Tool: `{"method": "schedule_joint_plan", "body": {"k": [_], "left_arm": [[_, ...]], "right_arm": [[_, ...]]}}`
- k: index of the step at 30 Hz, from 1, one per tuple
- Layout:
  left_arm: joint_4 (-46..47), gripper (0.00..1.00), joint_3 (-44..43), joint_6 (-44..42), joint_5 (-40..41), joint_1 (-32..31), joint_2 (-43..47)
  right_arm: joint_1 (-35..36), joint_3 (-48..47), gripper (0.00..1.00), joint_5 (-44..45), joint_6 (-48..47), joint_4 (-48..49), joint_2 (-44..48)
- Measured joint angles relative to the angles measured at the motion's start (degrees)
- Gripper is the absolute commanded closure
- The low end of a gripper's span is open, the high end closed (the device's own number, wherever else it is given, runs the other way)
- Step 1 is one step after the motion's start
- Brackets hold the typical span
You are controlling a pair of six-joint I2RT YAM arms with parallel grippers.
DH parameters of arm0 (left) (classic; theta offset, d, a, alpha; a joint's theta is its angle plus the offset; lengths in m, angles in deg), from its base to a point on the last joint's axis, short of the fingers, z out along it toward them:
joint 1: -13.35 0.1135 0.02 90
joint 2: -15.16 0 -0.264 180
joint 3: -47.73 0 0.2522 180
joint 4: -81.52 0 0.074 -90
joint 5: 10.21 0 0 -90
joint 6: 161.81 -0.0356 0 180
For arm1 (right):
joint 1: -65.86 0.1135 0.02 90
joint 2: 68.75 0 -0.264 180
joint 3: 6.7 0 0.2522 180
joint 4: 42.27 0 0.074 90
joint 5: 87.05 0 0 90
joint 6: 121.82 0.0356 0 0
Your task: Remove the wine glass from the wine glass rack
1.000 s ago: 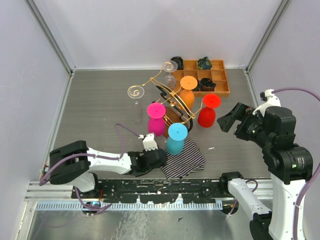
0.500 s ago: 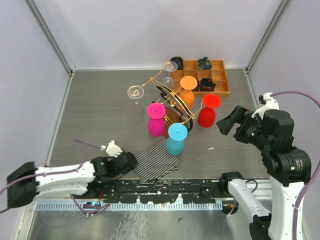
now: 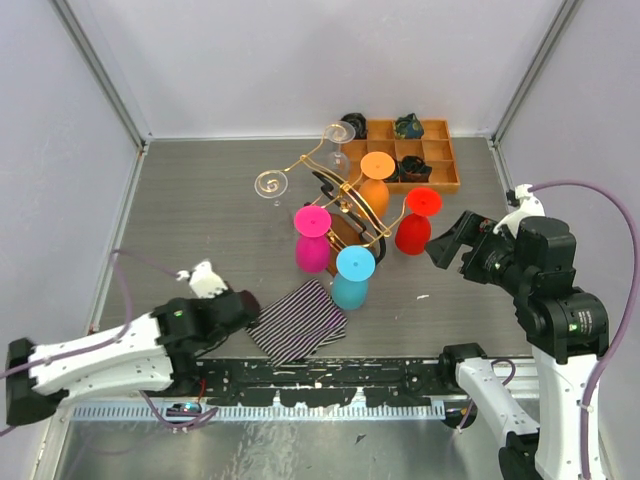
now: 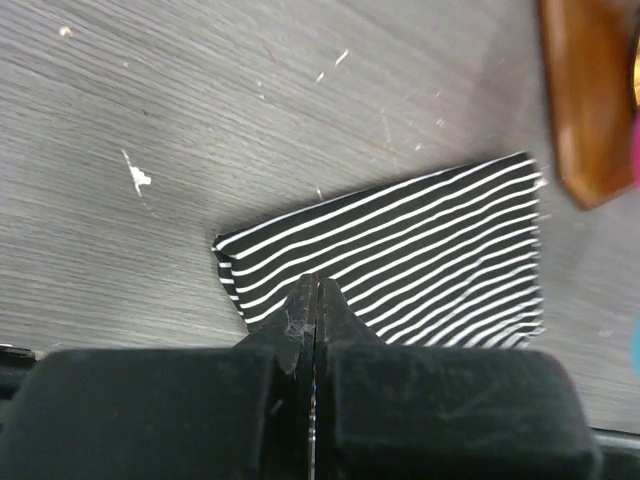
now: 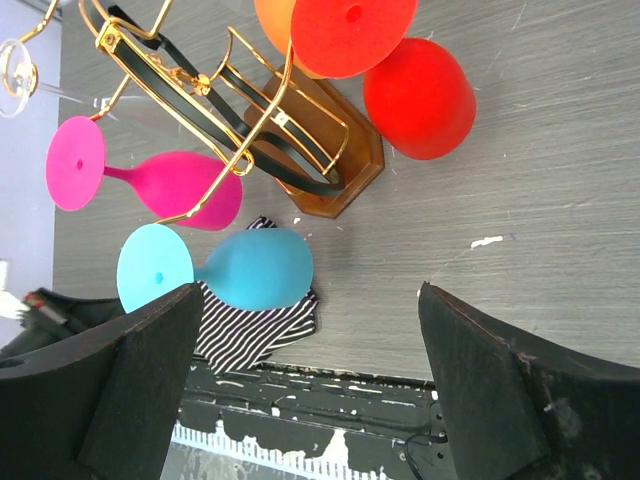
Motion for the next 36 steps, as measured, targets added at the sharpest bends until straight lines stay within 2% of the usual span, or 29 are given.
{"method": "schedule_joint_plan", "body": {"k": [6, 9, 16, 22, 26, 30, 36], "left_arm": [[7.1, 1.00, -4.3, -3.9, -5.7, 0.0, -26.3], [11.0, 1.00, -4.3, -5.1, -8.8, 0.0, -31.6], [19.0, 1.00, -5.3, -8.5, -11.6, 0.0, -33.9], [21.6, 1.00, -12.0, -10.7, -13.9, 0.0, -46.6], [22.9, 1.00, -13.2, -10.4, -14.0, 0.1, -48.6], [24.8, 1.00, -10.5, -8.4, -15.6, 1.7, -46.8], [30.4, 1.00, -1.7, -4.6, -21.8, 9.9, -37.2]], "right_arm": [[0.0, -0.2, 0.06, -0.3, 0.0, 0.5, 0.0], [0.0, -0.3, 0.06, -0.3, 0.0, 0.6, 0.0], [0.0, 0.2, 0.05, -0.5, 0.0, 1.3, 0.0], [0.0, 0.9, 0.04, -1.1, -0.1, 2.8, -0.8], [0.0, 0.9, 0.04, -1.1, -0.3, 3.6, -1.9], [0.0, 0.9, 0.03, -1.1, -0.3, 3.7, -2.3], [0.0, 0.9, 0.03, -1.1, -0.3, 3.9, -2.3]]}}
